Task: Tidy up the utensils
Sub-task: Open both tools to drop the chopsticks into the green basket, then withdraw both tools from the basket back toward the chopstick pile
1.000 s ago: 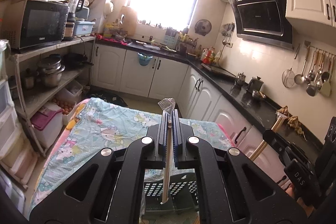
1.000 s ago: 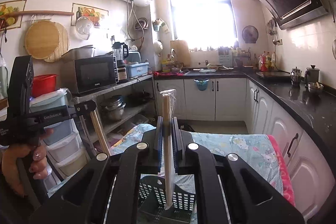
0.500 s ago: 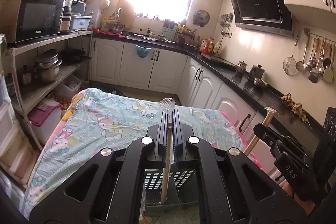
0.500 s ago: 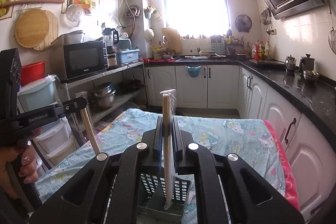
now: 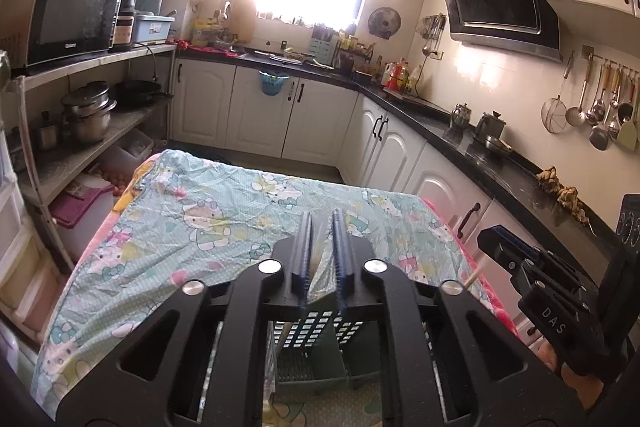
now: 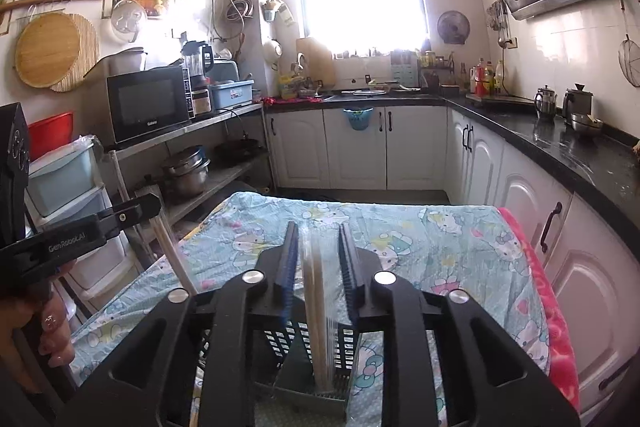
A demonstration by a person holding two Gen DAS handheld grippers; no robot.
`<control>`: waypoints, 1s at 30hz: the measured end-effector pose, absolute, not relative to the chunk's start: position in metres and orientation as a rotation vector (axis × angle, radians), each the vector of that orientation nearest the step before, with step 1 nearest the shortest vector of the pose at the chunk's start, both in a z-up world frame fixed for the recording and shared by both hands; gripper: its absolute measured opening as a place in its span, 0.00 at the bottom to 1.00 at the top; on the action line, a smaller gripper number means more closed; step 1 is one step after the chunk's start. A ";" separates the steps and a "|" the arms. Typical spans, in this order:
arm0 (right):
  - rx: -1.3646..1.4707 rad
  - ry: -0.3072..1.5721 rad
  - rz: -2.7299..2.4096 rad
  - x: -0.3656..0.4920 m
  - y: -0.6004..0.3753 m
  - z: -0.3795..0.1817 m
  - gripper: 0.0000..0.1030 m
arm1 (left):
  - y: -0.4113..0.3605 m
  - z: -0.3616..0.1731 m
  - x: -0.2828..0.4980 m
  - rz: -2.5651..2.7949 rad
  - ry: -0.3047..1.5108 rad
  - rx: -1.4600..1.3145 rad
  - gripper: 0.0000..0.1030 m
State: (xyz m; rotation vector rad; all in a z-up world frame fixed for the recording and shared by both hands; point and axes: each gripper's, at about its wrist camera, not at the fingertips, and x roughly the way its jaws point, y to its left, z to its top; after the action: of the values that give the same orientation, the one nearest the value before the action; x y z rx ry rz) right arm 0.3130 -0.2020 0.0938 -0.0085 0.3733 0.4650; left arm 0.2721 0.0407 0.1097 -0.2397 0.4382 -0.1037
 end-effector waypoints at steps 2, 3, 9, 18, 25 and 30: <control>-0.004 0.377 0.464 0.312 -0.202 0.094 0.30 | 0.041 0.110 0.270 -0.107 0.438 -0.244 0.15; -0.004 0.378 0.462 0.312 -0.202 0.094 0.31 | 0.042 0.111 0.268 -0.106 0.436 -0.245 0.19; -0.011 0.374 0.459 0.302 -0.206 0.096 0.43 | 0.045 0.116 0.255 -0.111 0.420 -0.252 0.41; -0.030 0.383 0.453 0.286 -0.214 0.100 0.55 | 0.049 0.123 0.232 -0.107 0.403 -0.261 0.69; -0.047 0.392 0.455 0.269 -0.219 0.103 0.61 | 0.049 0.124 0.214 -0.108 0.396 -0.243 0.85; -0.053 0.396 0.459 0.255 -0.224 0.103 0.64 | 0.049 0.121 0.202 -0.112 0.408 -0.236 0.89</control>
State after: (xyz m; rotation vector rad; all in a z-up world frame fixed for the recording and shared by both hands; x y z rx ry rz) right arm 0.2552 -0.2241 0.1033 -0.0527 0.3960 0.4590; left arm 0.2020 0.0493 0.1209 -0.2361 0.4084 -0.1117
